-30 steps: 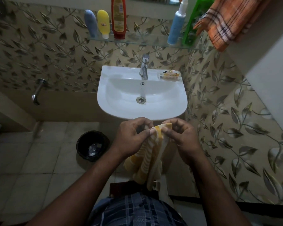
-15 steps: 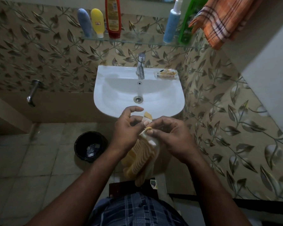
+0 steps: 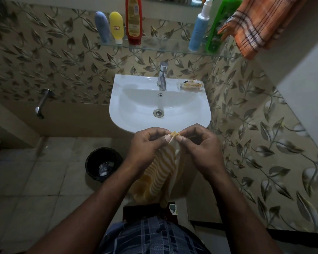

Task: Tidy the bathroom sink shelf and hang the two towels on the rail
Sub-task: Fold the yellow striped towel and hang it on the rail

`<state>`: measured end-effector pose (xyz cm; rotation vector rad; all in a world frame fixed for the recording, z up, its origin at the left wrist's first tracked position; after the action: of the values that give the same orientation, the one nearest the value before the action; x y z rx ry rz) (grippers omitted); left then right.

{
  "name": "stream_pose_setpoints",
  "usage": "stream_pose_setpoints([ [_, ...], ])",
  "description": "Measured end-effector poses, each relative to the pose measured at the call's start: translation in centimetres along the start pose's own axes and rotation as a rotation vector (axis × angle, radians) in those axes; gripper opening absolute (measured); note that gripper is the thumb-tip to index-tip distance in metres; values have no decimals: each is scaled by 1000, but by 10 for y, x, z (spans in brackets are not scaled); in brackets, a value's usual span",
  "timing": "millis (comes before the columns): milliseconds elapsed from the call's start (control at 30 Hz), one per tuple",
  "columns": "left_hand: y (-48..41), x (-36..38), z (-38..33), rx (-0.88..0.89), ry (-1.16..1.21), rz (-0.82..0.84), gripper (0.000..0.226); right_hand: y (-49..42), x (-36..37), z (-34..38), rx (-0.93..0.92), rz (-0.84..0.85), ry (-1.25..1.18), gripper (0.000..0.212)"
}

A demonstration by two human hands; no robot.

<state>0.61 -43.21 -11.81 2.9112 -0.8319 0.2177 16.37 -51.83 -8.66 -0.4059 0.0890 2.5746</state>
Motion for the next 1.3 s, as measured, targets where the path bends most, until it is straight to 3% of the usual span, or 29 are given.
stream_pose_setpoints([
  [333, 0, 1, -2, -8, -7, 21, 13, 1, 2, -3, 125, 47, -196, 15],
  [1100, -5, 0, -5, 28, -87, 69, 6, 2, 9, -6, 327, 103, -402, 16],
  [1300, -6, 1, -10, 65, -107, 122, 21, 0, 6, -8, 324, 92, -372, 13],
])
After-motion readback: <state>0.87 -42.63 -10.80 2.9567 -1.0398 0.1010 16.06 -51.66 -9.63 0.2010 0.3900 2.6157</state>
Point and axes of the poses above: each hand's wrist, its own y-axis away from the middle knuckle, its own x-axis out of the palm, z = x × y, the point moved 4 cm from there along -y, towards the middle knuckle, and after that the axes turned 4 degrees about x, right-handed, at the moved point
